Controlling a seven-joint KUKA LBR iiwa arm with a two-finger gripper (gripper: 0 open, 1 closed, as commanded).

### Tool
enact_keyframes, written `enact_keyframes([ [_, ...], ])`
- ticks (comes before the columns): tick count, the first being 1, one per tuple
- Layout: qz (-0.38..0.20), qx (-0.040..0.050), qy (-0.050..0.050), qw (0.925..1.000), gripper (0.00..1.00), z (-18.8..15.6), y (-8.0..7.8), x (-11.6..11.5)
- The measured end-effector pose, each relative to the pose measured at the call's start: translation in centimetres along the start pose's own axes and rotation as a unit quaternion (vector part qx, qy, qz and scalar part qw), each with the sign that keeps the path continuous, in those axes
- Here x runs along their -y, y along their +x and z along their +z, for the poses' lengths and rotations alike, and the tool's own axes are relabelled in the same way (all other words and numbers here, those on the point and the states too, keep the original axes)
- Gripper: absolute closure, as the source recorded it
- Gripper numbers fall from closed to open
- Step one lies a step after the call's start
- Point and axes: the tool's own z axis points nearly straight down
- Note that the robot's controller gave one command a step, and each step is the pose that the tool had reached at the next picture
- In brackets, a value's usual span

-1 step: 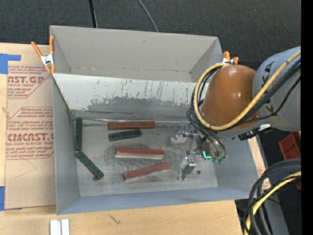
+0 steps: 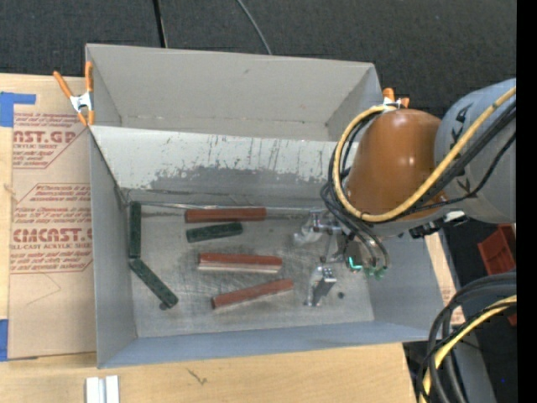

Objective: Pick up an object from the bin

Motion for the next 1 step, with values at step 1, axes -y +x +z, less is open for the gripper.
enact_keyframes([
  [1,-0.043,0.0131,0.0,0.999,1.0,9.82,-2.14,-4.26],
])
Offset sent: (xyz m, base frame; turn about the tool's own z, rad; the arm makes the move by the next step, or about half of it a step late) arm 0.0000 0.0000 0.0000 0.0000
